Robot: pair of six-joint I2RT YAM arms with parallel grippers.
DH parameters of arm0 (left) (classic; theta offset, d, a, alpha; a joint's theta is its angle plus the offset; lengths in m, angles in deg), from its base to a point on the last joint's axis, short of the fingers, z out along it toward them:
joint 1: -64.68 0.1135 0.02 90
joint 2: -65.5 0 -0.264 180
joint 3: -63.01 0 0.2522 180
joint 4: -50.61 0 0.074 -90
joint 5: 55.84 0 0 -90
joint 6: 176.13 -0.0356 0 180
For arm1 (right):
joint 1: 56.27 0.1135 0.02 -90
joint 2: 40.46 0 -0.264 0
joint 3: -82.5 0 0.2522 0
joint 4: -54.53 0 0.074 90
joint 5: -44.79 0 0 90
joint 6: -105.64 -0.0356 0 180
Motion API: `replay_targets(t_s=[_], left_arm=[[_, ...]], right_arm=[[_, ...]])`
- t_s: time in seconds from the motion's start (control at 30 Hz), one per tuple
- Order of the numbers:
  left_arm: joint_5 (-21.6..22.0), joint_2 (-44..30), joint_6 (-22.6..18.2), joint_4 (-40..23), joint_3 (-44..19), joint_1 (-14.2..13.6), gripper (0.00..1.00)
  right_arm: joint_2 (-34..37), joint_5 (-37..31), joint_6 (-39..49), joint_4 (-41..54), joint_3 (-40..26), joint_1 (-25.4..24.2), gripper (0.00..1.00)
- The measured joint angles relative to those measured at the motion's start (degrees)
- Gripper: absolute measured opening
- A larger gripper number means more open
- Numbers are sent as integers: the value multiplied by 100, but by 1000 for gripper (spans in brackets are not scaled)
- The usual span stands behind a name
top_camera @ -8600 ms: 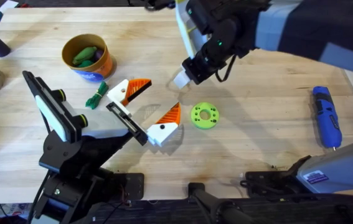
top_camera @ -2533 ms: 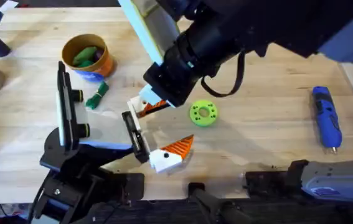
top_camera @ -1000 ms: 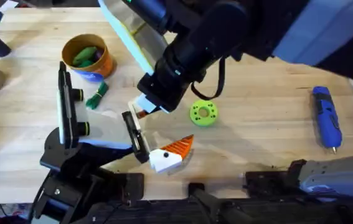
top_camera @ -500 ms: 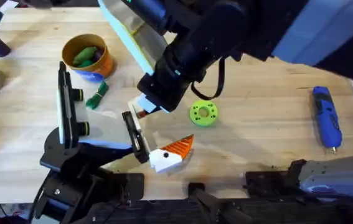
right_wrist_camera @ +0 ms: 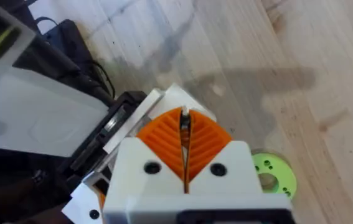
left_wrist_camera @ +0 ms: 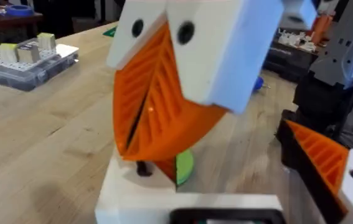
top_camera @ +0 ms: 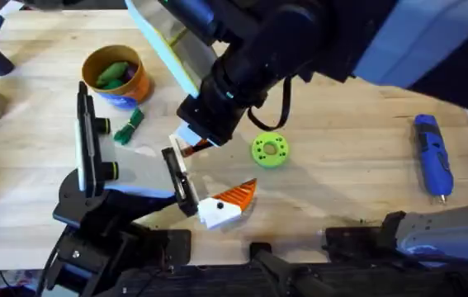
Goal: Pick up the gripper from the table and insert it into the empty holder that is missing its gripper. Then pick up a screw, insert it into the mounting hole, and use the screwdriver to tighten it. Finally, clean up the table by picking up the vegetable and placing it into the bucket.
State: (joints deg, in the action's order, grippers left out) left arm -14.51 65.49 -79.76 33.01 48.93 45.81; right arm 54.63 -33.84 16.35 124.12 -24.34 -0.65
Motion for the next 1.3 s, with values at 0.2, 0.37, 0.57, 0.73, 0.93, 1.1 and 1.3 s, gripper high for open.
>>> replay_targets(t_s=[0.2,0.37,0.57,0.73,0.93,1.1,1.3], left_arm=[[-4,0,-9,0,0,0,982],[-7,0,-15,0,0,0,982],[-4,0,9,-2,0,0,982],[-4,0,9,-2,0,0,982],[25,-8,51,-4,0,0,982],[-2,-4,6,2,0,0,982],[-2,-2,2,0,0,0,982]], right_arm=[[4,0,0,85,-2,0,6],[4,0,2,155,-2,18,6],[39,2,16,160,-2,26,6],[39,2,22,162,-2,26,6],[37,3,28,175,-11,26,592],[-16,-113,35,193,-13,-118,992],[-535,-101,-75,224,-11,-463,996]])
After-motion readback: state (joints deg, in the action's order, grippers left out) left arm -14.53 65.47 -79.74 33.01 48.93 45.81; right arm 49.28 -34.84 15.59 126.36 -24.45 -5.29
